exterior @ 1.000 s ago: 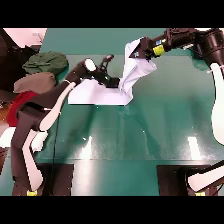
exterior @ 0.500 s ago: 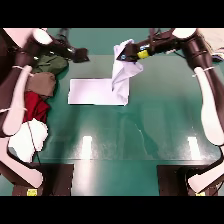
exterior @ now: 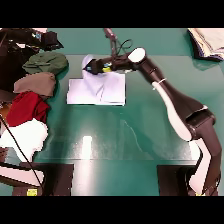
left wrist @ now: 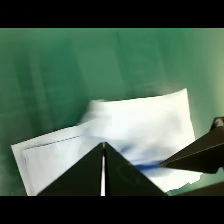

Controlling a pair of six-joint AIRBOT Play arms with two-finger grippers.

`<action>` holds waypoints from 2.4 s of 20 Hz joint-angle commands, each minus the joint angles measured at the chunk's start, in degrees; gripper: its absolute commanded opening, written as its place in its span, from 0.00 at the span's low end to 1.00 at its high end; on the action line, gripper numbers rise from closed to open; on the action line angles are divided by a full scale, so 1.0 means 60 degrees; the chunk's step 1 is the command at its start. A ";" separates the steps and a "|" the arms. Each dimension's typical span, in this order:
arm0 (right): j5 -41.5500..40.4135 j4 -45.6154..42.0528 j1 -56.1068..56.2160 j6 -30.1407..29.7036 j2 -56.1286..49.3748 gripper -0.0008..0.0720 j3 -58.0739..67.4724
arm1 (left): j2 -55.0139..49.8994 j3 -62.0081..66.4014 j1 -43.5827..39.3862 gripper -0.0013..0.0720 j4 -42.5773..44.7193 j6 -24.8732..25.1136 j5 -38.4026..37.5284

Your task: Fold the shirts.

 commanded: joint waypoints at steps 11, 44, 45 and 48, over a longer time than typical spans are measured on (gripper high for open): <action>0.2477 -0.1137 -0.3351 0.0707 0.2357 0.70 -0.4120 | 0.0124 -0.0007 0.0095 0.05 -0.0153 -0.0055 -0.1461; 0.1526 -0.2579 -0.5967 0.2375 0.3840 0.04 -0.5523 | 0.0117 -0.0022 -0.1377 0.05 -0.0404 0.0018 -0.2022; 0.1443 -0.2630 -0.6699 0.2375 0.4521 0.04 -0.6393 | 0.0117 -0.0022 -0.1432 0.05 -0.0404 0.0015 -0.2040; 0.0678 -0.2634 -0.9103 0.2375 0.6634 0.04 -0.9012 | 0.0117 -0.0022 -0.1435 0.05 -0.0408 0.0011 -0.2033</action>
